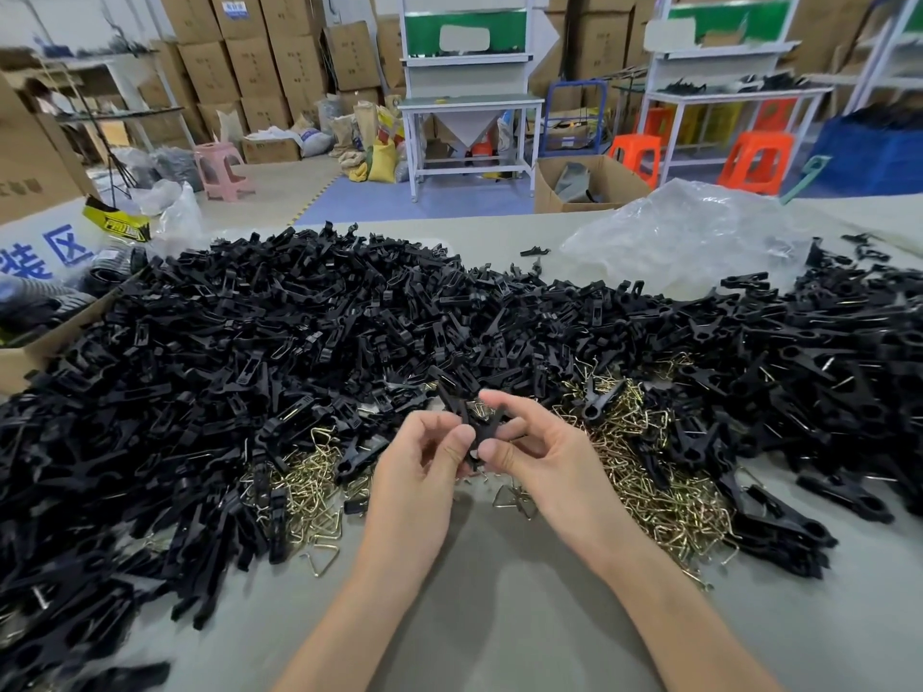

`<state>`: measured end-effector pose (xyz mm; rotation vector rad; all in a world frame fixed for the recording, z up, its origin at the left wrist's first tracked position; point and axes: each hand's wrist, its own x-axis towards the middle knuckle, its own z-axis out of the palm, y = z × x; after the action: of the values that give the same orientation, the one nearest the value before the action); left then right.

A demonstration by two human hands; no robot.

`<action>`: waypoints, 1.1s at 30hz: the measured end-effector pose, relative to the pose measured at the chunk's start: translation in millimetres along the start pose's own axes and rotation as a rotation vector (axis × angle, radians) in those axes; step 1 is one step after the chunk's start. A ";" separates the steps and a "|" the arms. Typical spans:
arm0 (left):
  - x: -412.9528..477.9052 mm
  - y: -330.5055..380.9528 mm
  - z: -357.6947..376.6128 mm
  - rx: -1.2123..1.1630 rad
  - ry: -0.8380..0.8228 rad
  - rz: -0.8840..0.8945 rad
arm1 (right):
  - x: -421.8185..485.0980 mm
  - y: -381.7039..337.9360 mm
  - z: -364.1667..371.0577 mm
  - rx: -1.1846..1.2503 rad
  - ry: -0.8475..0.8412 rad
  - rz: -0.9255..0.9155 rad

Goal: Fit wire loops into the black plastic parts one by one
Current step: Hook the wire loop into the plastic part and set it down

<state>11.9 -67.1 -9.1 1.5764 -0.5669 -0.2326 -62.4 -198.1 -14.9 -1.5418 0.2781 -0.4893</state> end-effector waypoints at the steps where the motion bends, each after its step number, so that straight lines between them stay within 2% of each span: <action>1: -1.2 -0.2 0.3 0.039 -0.020 0.022 | -0.7 -1.1 0.3 0.013 0.000 -0.005; 7: -6.4 0.0 2.7 0.359 -0.210 0.204 | -0.6 -2.1 -2.8 0.057 0.076 -0.018; 15: 4.8 -8.6 -5.6 0.434 -0.032 0.153 | -1.4 -6.5 0.2 0.009 0.030 0.052; 17: 8.3 -11.0 -9.1 0.425 0.021 0.145 | -4.8 -8.3 -2.3 -0.167 0.092 -0.033; 20: 10.7 -13.0 -11.6 0.446 0.046 0.143 | -9.9 -5.6 -11.7 -0.676 0.223 -0.272; 25: 10.9 -15.7 -11.9 0.492 0.019 0.144 | -11.1 8.3 -7.5 -1.262 0.123 -0.181; 29: 9.6 -16.1 -11.7 0.507 0.023 0.156 | -8.0 12.8 -0.7 -1.298 0.185 -0.257; 33: 9.8 -14.9 -10.7 0.532 0.018 0.164 | -5.9 13.4 -1.7 -1.258 0.169 -0.229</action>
<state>28.6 -62.6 -20.7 2.0269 -0.7822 0.0658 -66.6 -197.4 -29.0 -2.7796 0.6098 -0.6719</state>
